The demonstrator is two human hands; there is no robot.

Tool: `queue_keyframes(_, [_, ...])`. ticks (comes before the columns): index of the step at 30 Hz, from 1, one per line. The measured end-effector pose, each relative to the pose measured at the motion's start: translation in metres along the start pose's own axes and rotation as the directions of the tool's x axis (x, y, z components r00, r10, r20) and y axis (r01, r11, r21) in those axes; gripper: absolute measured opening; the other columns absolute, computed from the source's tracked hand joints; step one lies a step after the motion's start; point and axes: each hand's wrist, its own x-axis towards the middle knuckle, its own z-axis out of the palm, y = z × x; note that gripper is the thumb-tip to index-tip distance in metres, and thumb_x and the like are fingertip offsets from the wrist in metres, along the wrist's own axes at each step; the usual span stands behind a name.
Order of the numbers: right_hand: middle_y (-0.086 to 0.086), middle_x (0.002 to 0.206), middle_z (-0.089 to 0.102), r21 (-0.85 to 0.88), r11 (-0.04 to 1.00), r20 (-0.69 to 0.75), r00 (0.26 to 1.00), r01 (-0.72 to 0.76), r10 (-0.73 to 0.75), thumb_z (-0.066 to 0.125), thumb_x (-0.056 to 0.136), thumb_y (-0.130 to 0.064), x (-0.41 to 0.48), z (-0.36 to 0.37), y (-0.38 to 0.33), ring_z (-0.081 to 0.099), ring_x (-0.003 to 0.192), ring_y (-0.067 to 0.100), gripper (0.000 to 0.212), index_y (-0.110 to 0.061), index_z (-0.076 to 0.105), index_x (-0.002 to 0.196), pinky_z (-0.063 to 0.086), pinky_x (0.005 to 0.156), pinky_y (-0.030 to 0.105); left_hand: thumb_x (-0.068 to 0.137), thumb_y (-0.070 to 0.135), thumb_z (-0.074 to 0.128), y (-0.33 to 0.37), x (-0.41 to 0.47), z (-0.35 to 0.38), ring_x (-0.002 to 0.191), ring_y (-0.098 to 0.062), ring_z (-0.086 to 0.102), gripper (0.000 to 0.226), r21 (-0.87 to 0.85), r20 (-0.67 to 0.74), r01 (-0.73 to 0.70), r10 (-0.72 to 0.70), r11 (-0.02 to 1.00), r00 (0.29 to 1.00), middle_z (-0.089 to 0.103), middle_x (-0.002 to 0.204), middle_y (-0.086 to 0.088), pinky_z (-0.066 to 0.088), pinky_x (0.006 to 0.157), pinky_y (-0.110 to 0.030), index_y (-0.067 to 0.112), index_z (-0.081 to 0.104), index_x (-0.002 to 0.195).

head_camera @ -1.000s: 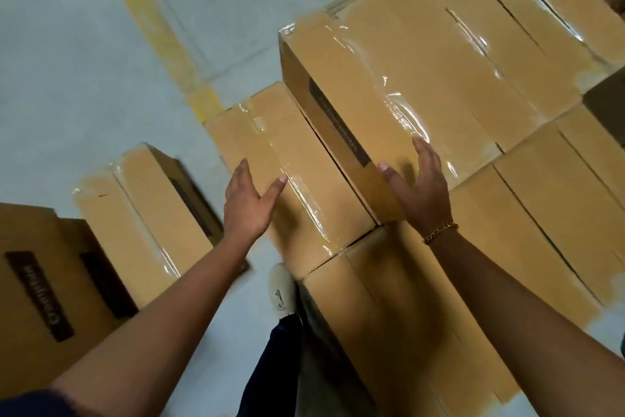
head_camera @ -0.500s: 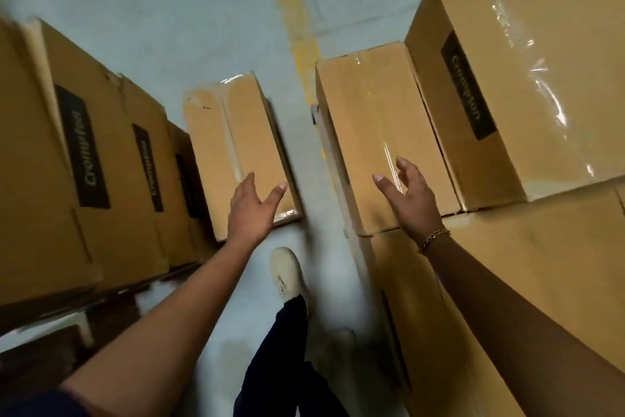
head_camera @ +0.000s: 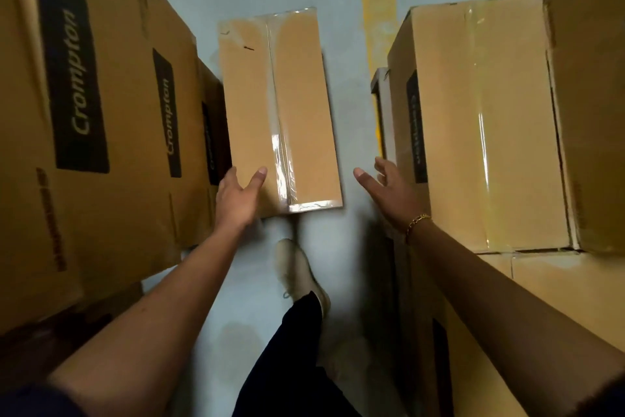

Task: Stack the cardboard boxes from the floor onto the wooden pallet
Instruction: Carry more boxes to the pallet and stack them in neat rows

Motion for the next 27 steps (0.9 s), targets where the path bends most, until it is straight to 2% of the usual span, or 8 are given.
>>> queue_keyframes(6, [0.007, 0.165, 0.034, -0.021, 0.998, 0.074, 0.995, -0.063, 0.064, 0.064, 0.093, -0.059, 0.084, 0.054, 0.027, 0.037, 0.149, 0.026, 0.087, -0.016, 0.029, 0.160, 0.034, 0.120, 0.043, 0.100, 0.054, 0.057, -0.033, 0.069, 0.025, 0.149, -0.027, 0.036, 0.075, -0.132, -0.025, 0.075, -0.079, 0.988, 0.997, 0.035, 0.164, -0.009, 0.029, 0.112, -0.030, 0.014, 0.033, 0.160])
queue_keyframes(13, [0.008, 0.166, 0.031, -0.046, 0.992, 0.079, 0.990, -0.117, 0.120, 0.065, 0.090, -0.064, 0.150, 0.095, 0.071, 0.037, 0.149, 0.028, 0.094, -0.016, 0.026, 0.161, 0.033, 0.122, 0.046, 0.091, 0.062, 0.067, -0.076, 0.133, 0.055, 0.153, -0.031, 0.028, 0.103, -0.252, -0.013, 0.194, -0.204, 0.948, 0.979, 0.025, 0.169, -0.009, 0.024, 0.125, -0.045, 0.015, 0.014, 0.165])
queue_keyframes(15, [0.005, 0.160, 0.043, -0.018, 0.993, 0.085, 0.990, -0.113, 0.115, 0.067, 0.087, -0.066, 0.158, 0.105, 0.077, 0.047, 0.141, 0.022, 0.091, -0.017, 0.035, 0.157, 0.036, 0.119, 0.041, 0.089, 0.063, 0.068, -0.083, 0.148, 0.061, 0.152, -0.033, 0.031, 0.106, -0.274, -0.019, 0.211, -0.224, 0.938, 0.974, 0.028, 0.168, -0.010, 0.027, 0.124, -0.046, 0.015, 0.013, 0.165])
queue_keyframes(17, [-0.002, 0.146, 0.058, 0.003, 0.995, 0.080, 0.992, -0.098, 0.098, 0.067, 0.072, -0.081, 0.165, 0.113, 0.084, 0.056, 0.129, 0.017, 0.097, -0.024, 0.049, 0.149, 0.043, 0.115, 0.041, 0.085, 0.067, 0.070, -0.089, 0.161, 0.065, 0.149, -0.033, 0.036, 0.108, -0.295, -0.025, 0.222, -0.240, 0.929, 0.970, 0.034, 0.165, -0.009, 0.030, 0.122, -0.046, 0.016, 0.017, 0.164])
queue_keyframes(19, [-0.007, 0.142, 0.061, 0.043, 0.993, 0.054, 0.993, -0.109, 0.107, 0.065, 0.056, -0.095, 0.174, 0.119, 0.094, 0.058, 0.129, 0.017, 0.115, -0.029, 0.050, 0.148, 0.045, 0.114, 0.044, 0.084, 0.066, 0.072, -0.092, 0.170, 0.068, 0.140, -0.030, 0.046, 0.100, -0.341, -0.039, 0.217, -0.244, 0.915, 0.969, 0.048, 0.155, -0.007, 0.035, 0.118, -0.042, 0.014, 0.032, 0.160])
queue_keyframes(20, [-0.009, 0.141, 0.062, 0.068, 0.992, 0.044, 0.994, -0.107, 0.104, 0.066, 0.054, -0.095, 0.177, 0.121, 0.097, 0.059, 0.128, 0.016, 0.114, -0.031, 0.050, 0.148, 0.045, 0.113, 0.045, 0.085, 0.062, 0.074, -0.093, 0.173, 0.069, 0.133, -0.027, 0.051, 0.091, -0.366, -0.046, 0.207, -0.240, 0.907, 0.970, 0.054, 0.147, -0.004, 0.038, 0.114, -0.038, 0.014, 0.040, 0.155])
queue_keyframes(23, [-0.014, 0.131, 0.067, 0.140, 0.986, 0.029, 0.996, -0.090, 0.087, 0.071, 0.066, -0.079, 0.178, 0.125, 0.098, 0.062, 0.122, 0.013, 0.087, -0.033, 0.058, 0.139, 0.047, 0.112, 0.043, 0.087, 0.049, 0.078, -0.094, 0.171, 0.072, 0.122, -0.019, 0.056, 0.075, -0.370, -0.071, 0.141, -0.180, 0.918, 0.981, 0.061, 0.136, 0.001, 0.041, 0.103, -0.029, 0.013, 0.050, 0.147])
queue_keyframes(27, [-0.014, 0.130, 0.068, 0.213, 0.974, -0.013, 0.996, -0.081, 0.086, 0.075, 0.064, -0.078, 0.169, 0.121, 0.097, 0.063, 0.122, 0.013, 0.089, -0.034, 0.058, 0.140, 0.048, 0.111, 0.043, 0.093, 0.038, 0.075, -0.089, 0.153, 0.071, 0.112, -0.014, 0.057, 0.059, -0.359, -0.073, 0.071, -0.104, 0.931, 0.992, 0.062, 0.123, 0.005, 0.040, 0.094, -0.022, 0.015, 0.053, 0.142])
